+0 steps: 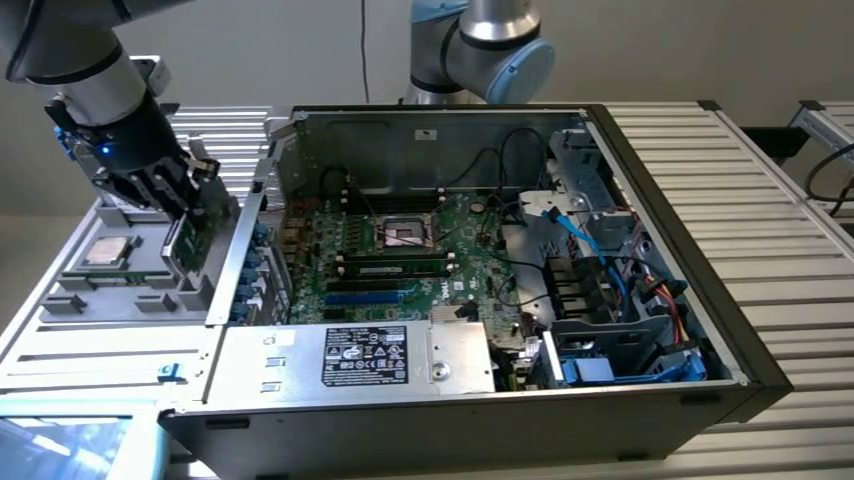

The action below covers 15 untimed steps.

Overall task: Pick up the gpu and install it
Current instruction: 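Pick up the gpu and move the gpu toward the slot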

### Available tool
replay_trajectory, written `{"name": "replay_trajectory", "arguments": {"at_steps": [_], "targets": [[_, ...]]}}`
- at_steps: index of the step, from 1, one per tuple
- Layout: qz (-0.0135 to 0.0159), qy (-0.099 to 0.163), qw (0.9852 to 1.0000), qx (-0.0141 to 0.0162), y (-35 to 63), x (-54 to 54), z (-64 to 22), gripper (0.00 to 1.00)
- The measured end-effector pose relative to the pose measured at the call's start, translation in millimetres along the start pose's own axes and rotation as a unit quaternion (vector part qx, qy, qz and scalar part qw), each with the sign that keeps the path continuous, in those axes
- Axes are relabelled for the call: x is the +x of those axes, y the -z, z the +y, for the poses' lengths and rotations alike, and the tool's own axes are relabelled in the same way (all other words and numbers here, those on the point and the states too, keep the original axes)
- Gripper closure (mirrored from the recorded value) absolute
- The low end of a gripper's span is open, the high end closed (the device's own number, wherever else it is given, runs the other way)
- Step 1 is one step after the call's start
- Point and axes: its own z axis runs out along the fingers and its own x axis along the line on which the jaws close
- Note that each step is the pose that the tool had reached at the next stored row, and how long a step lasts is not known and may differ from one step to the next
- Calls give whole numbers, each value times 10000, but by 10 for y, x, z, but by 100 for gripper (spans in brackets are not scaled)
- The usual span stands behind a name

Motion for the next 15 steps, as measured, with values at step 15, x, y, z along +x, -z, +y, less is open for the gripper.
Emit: {"name": "replay_trajectory", "arguments": {"at_steps": [15], "targets": [[-1, -26, 10000, 2, 673, -28, 85, 72]]}}
